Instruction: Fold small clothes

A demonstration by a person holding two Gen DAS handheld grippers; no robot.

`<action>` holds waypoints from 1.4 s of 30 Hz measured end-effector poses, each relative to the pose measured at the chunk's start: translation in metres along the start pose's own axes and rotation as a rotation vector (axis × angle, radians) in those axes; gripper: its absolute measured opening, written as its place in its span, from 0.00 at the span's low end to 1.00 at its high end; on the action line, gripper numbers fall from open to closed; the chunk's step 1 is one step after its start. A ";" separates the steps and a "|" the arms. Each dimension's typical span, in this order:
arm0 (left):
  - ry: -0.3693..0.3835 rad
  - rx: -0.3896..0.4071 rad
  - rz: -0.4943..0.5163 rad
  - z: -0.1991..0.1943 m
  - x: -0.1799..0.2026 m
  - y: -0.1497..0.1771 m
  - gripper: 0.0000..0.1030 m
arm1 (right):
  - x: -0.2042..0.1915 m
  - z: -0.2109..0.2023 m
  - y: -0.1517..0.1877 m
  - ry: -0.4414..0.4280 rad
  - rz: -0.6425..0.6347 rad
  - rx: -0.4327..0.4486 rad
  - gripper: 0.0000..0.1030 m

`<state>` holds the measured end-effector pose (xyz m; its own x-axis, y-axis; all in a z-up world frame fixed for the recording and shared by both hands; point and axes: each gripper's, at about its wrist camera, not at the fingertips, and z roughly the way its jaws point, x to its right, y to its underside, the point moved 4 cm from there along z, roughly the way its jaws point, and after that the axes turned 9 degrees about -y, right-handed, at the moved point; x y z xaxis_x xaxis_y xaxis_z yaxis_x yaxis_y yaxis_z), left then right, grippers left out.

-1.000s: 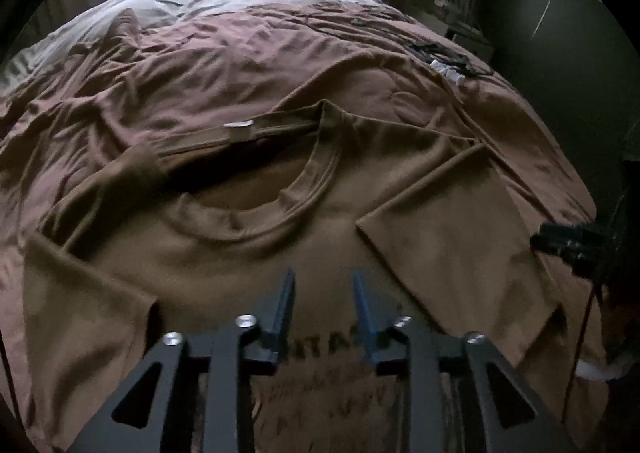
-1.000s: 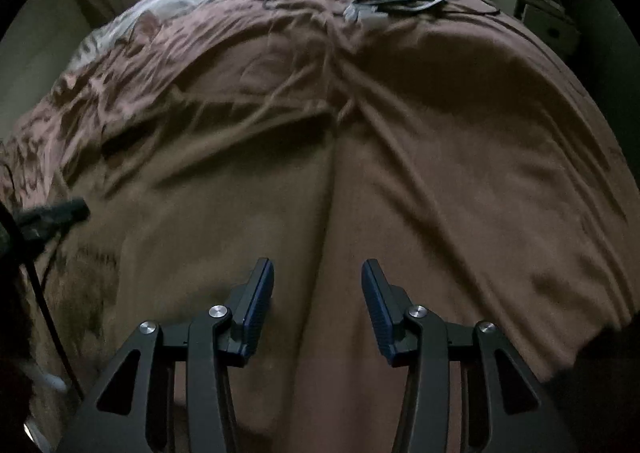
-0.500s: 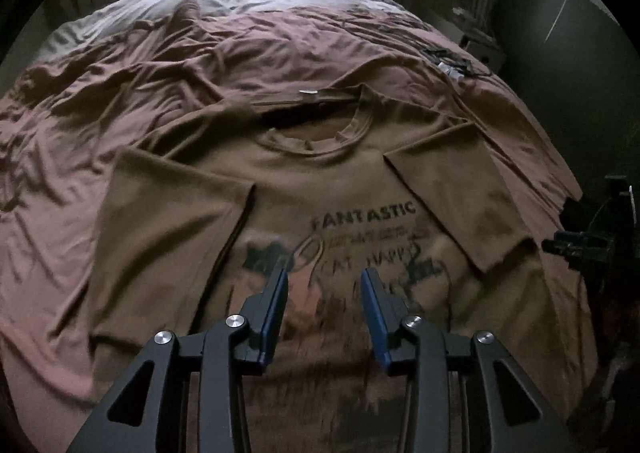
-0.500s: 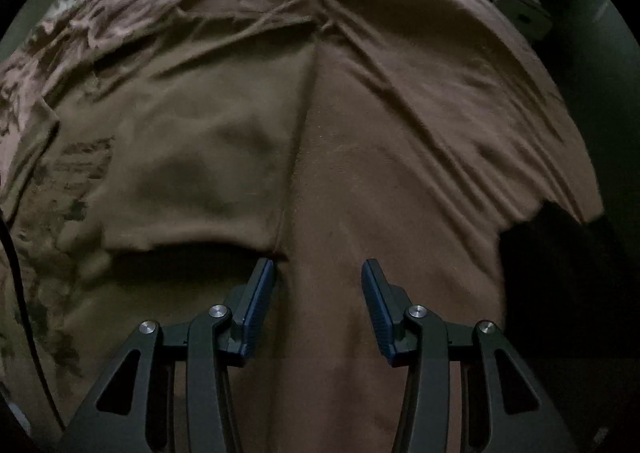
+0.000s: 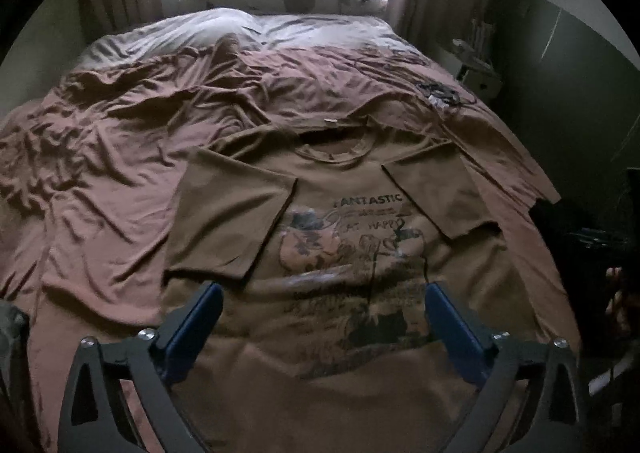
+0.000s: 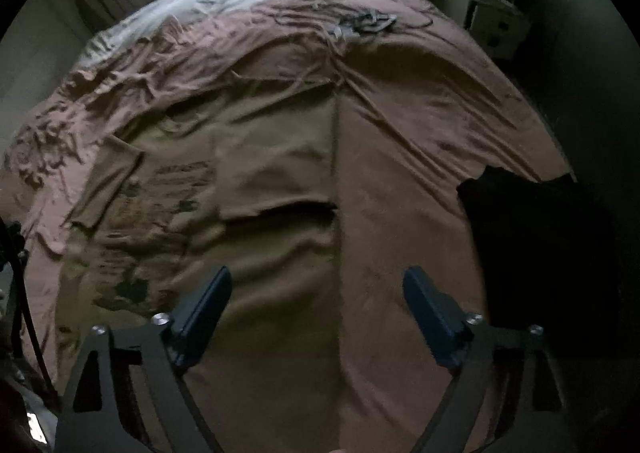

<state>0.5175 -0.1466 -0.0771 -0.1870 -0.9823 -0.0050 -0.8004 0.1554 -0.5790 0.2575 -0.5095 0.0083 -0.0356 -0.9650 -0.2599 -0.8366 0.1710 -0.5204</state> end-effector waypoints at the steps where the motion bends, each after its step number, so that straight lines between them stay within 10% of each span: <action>1: -0.004 0.002 -0.004 -0.005 -0.003 0.002 1.00 | -0.004 -0.010 0.006 -0.028 0.006 0.008 0.93; 27: 0.018 0.068 -0.144 -0.105 -0.116 0.128 0.97 | -0.028 -0.108 0.129 -0.113 -0.090 0.130 0.93; 42: 0.078 -0.068 -0.300 -0.066 -0.162 0.243 0.64 | 0.019 -0.084 0.197 -0.214 0.021 0.117 0.83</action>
<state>0.3157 0.0576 -0.1637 0.0226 -0.9749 0.2217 -0.8623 -0.1312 -0.4892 0.0463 -0.5104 -0.0309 0.0748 -0.8989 -0.4318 -0.7673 0.2247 -0.6006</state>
